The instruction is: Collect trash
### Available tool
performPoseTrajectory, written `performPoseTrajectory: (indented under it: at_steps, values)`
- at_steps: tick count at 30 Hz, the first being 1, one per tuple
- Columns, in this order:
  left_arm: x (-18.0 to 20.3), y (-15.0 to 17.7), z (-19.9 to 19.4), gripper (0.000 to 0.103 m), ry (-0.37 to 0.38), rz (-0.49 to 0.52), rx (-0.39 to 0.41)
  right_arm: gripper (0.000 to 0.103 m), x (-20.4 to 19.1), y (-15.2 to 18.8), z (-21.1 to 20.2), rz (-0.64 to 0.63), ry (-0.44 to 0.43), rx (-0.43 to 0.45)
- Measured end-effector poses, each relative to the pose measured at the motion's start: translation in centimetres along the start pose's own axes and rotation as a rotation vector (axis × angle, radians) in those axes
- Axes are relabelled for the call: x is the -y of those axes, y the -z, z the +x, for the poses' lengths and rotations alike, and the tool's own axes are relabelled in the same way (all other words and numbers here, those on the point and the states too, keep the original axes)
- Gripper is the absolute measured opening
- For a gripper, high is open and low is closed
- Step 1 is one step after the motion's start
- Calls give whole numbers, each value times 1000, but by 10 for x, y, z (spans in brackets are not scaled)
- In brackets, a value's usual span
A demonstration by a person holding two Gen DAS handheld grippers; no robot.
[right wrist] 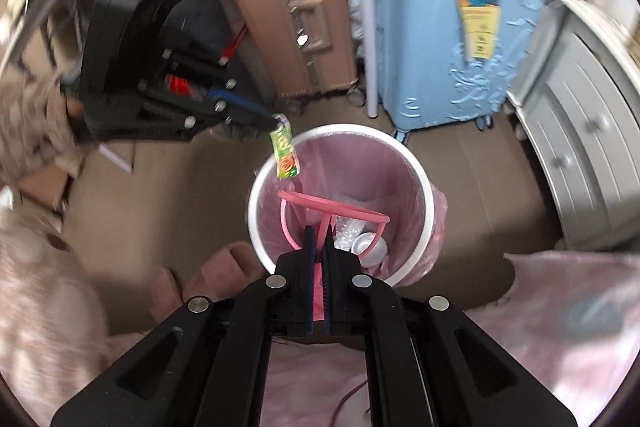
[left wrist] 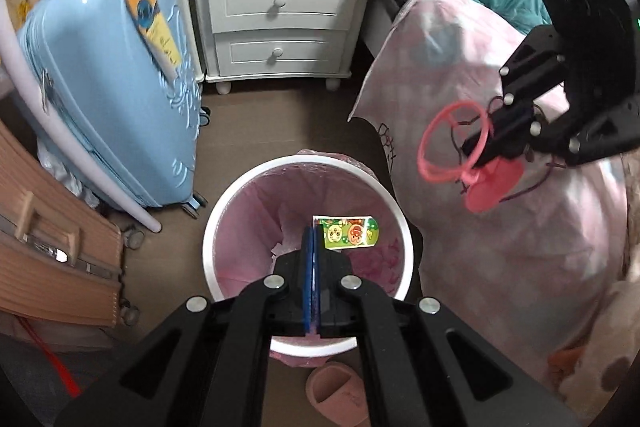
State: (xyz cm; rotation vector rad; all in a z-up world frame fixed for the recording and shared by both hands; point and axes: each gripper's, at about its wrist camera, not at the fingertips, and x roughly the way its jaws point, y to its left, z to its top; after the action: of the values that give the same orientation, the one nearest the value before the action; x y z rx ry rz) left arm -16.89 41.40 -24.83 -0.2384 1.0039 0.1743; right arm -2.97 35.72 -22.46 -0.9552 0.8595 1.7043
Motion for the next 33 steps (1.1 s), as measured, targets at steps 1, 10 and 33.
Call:
performPoseTrajectory:
  at_steps: [1,10,33]
  values:
    - [-3,2,7,6,7,-17,-6,3,1,0,5,-19,6,5]
    - [-7,14,37,97,-47,-76,-25,66,15,-1,30,-72,81,44]
    - [43,13,-84,98,-234,-345,54,96,-16,61,-156,260,235,378]
